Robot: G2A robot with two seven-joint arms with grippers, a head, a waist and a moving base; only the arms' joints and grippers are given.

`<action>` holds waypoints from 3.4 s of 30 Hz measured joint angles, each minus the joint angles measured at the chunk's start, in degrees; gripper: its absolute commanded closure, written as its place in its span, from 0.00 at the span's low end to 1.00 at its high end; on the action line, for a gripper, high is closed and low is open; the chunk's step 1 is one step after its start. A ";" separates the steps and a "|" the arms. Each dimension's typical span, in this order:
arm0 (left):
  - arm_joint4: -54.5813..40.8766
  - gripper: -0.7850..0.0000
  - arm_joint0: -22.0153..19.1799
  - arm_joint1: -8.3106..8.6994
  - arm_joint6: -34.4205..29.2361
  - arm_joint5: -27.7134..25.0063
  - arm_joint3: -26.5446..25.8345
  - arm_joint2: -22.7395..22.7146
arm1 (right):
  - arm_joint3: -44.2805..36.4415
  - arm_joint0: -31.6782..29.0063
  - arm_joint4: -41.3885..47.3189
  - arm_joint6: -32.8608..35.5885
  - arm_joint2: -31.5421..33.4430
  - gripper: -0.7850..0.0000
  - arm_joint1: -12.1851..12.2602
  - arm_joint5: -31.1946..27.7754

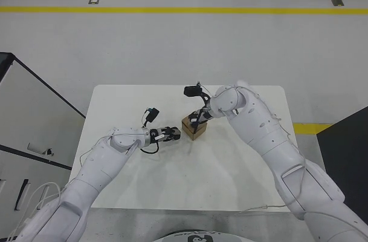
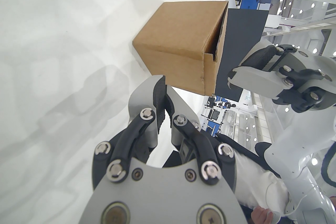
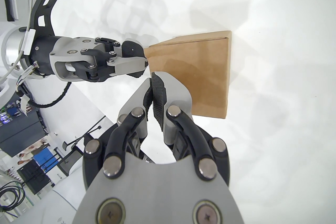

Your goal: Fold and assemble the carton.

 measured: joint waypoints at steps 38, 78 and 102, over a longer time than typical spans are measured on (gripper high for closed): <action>0.00 1.00 0.00 0.00 0.00 0.00 0.00 0.00 | 10.06 4.12 3.78 -3.24 -4.45 1.00 -2.57 -3.33; 0.00 1.00 0.00 0.00 0.00 0.00 0.00 0.00 | -2.02 -3.55 13.60 3.21 10.02 0.00 3.64 -7.67; 0.00 0.51 0.00 0.00 0.00 0.00 0.00 0.00 | -17.33 -30.35 42.48 15.52 42.42 0.00 15.59 -15.31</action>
